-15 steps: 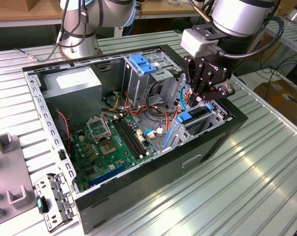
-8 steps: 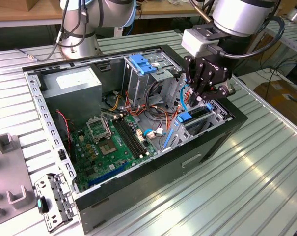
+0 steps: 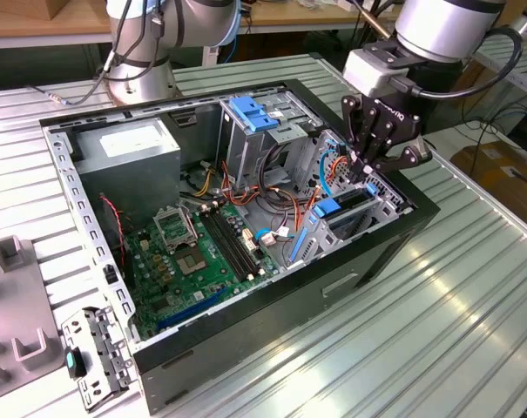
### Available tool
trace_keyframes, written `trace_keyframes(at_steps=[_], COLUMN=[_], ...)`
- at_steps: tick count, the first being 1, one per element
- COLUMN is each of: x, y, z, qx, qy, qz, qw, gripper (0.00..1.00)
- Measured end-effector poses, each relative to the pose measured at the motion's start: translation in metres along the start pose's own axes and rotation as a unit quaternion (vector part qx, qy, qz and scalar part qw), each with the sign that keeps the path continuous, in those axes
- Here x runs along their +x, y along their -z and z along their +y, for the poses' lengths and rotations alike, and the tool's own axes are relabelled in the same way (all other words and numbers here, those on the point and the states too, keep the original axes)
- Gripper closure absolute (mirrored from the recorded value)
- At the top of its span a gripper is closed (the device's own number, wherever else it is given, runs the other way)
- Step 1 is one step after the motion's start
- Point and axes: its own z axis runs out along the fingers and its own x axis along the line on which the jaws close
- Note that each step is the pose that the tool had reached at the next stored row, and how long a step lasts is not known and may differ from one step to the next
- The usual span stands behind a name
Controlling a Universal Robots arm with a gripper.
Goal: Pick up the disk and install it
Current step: 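Insert the first disk wire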
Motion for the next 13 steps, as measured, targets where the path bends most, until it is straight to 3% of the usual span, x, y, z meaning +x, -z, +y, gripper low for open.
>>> trace_keyframes(at_steps=[2,4,10,13], x=[-0.0001,-0.0023,-0.0071,-0.0071], y=[0.0002,0.0002,0.0,0.0021], z=[-0.0017,-0.0123,-0.0359,-0.0377], qx=[-0.0002,-0.0004,-0.0005,-0.001], qy=[0.013,0.013,0.018,0.038], qz=[-0.0002,-0.0002,-0.0002,-0.0006], qw=[0.99992,0.99991,0.99983,0.99926], gripper=[0.89,0.89,0.89,0.89])
